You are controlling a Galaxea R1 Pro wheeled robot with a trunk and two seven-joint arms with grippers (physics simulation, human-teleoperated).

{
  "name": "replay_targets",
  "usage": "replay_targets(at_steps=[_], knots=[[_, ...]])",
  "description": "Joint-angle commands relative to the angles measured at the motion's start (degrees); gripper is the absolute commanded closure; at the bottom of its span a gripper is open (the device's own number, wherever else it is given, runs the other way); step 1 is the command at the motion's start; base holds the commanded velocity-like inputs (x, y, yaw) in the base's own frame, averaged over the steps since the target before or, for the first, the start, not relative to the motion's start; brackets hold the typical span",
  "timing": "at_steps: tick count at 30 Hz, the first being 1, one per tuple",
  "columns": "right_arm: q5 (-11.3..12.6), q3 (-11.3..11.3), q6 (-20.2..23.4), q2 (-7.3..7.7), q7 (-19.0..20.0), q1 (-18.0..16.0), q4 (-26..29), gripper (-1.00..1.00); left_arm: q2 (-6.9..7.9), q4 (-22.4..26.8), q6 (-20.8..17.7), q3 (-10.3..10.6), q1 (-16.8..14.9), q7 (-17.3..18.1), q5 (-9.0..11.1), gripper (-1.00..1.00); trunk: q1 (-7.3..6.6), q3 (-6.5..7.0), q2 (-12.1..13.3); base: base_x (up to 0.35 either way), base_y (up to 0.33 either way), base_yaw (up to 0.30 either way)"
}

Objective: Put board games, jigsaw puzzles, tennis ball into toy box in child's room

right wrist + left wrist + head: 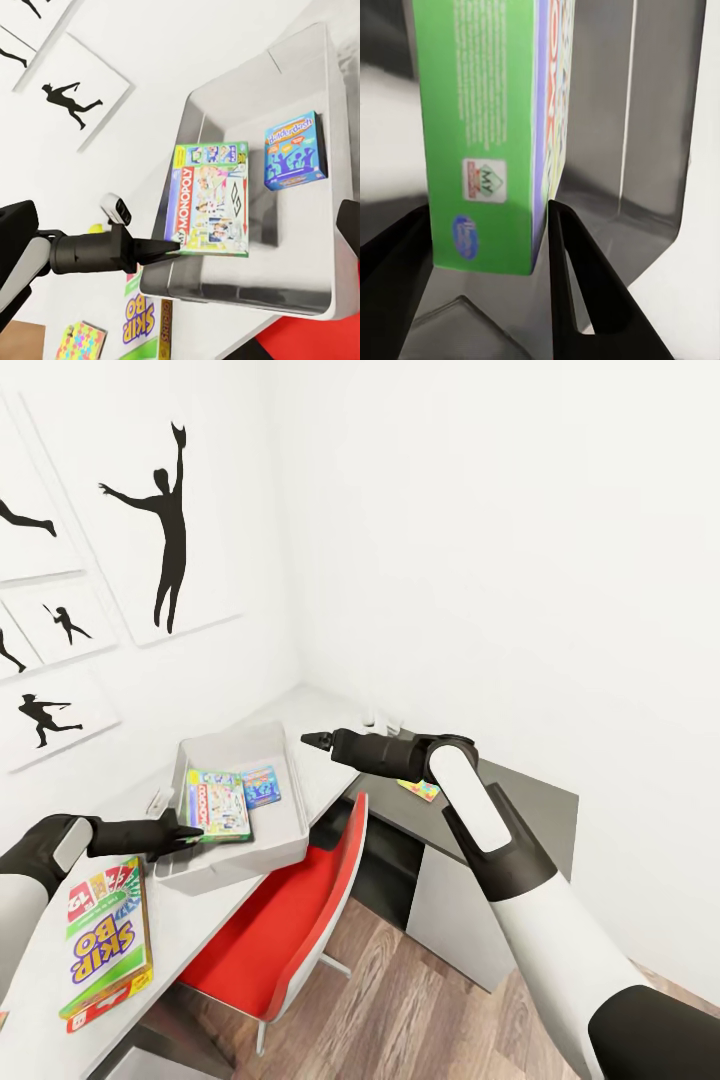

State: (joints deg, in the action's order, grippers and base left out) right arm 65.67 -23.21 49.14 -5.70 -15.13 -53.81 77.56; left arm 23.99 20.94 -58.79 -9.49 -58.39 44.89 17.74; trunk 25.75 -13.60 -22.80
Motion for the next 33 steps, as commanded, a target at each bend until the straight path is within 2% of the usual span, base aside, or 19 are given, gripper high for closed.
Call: replay_targets(at_steps=[1,7,15,29,33], knots=[[0.6,-0.02,0.09,-0.01,-0.6,-0.06,0.04,-1.0,-0.02,-0.02,-0.25,-0.31,-0.06,0.39,-0.43,1.0,0.03,-0.11,-0.12,0.0,0.0,0.0],[0.6,-0.09,0.12,-0.01,-0.6,-0.04,0.04,-1.0,0.01,0.05,-0.58,-0.27,-0.06,0.31,-0.59,1.0,0.03,-0.11,-0.12,0.0,0.0,0.0],[0.6,-0.16,0.12,-0.01,-0.6,-0.07,0.04,-1.0,0.09,0.11,-0.74,-0.29,-0.11,0.37,-2.84,1.0,0.03,-0.11,-0.12,0.0,0.0,0.0],[0.6,-0.17,0.14,-0.01,-0.6,-0.07,0.04,-1.0,0.1,0.13,-0.92,-0.27,-0.15,0.37,-3.18,1.0,0.03,-0.11,-0.12,0.0,0.0,0.0],[0.6,-0.18,0.14,0.1,-0.6,-0.03,0.04,-1.0,0.1,0.12,-0.96,-0.3,-0.15,0.37,-4.25,1.0,0.03,-0.11,-0.12,0.0,0.0,0.0]])
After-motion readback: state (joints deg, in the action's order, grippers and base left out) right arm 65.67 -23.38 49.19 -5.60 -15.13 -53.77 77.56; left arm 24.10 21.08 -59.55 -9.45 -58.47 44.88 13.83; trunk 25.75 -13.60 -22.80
